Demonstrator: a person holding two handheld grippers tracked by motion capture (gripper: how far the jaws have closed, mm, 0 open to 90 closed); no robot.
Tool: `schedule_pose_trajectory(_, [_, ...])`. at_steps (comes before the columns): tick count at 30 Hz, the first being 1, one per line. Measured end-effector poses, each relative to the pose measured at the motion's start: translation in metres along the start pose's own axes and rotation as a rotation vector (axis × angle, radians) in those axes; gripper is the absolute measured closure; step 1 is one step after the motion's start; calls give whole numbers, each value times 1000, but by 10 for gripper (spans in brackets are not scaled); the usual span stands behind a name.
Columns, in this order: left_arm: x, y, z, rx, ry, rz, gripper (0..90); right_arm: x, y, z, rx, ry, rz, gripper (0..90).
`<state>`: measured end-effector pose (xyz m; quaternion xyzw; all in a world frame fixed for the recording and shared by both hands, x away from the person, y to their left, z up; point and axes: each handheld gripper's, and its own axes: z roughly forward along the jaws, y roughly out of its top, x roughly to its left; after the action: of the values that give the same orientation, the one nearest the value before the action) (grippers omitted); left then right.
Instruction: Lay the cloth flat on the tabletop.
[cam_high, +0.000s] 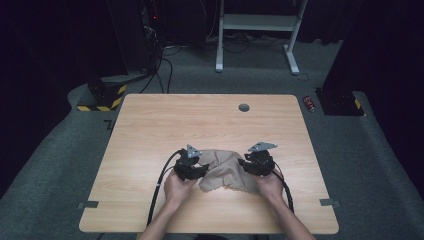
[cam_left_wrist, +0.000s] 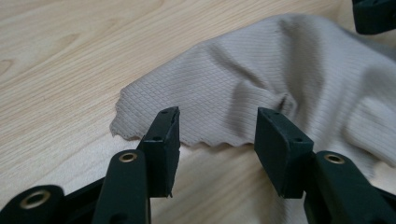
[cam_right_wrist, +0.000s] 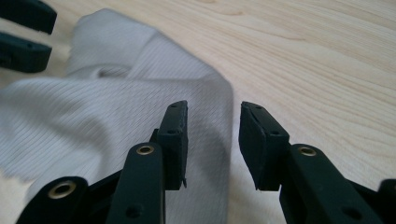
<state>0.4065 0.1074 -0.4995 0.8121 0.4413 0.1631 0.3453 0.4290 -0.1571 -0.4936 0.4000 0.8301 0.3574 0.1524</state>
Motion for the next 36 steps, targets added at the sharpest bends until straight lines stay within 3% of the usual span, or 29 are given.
schedule_pose_trajectory(4, [0, 4, 9, 38, 26, 22, 507, -3, 4, 9, 21, -17, 28, 627])
schedule_pose_trajectory(7, [1, 2, 18, 64, 68, 38, 509, -6, 4, 20, 60, -18, 29, 693])
schedule_pose_trajectory(12, [4, 2, 19, 59, 45, 29, 524, -6, 2, 27, 83, -14, 10, 836])
schedule_pose_trajectory(13, [5, 2, 19, 57, 38, 35, 541, -5, 2, 26, 85, -12, 2, 878])
schedule_pose_trajectory(15, [9, 2, 18, 55, 31, 44, 656, -4, 3, 26, 87, -17, -9, 891])
schedule_pose_trajectory(18, [11, 2, 17, 57, 31, 53, 751, -4, 3, 23, 81, -22, -9, 893])
schedule_pose_trajectory(20, [12, 7, 18, 91, 36, 77, 857, -4, 5, 17, 60, -22, -18, 894])
schedule_pose_trajectory(24, [14, 11, 20, 104, 32, 84, 890, -4, 8, 9, 39, -20, -23, 894])
schedule_pose_trajectory(30, [15, 19, -1, 6, 1, 79, 890, 9, 9, -13, -21, 2, -78, 893])
schedule_pose_trajectory(36, [7, 14, -16, -16, -41, 96, 888, 35, 1, -22, -38, 61, -160, 892])
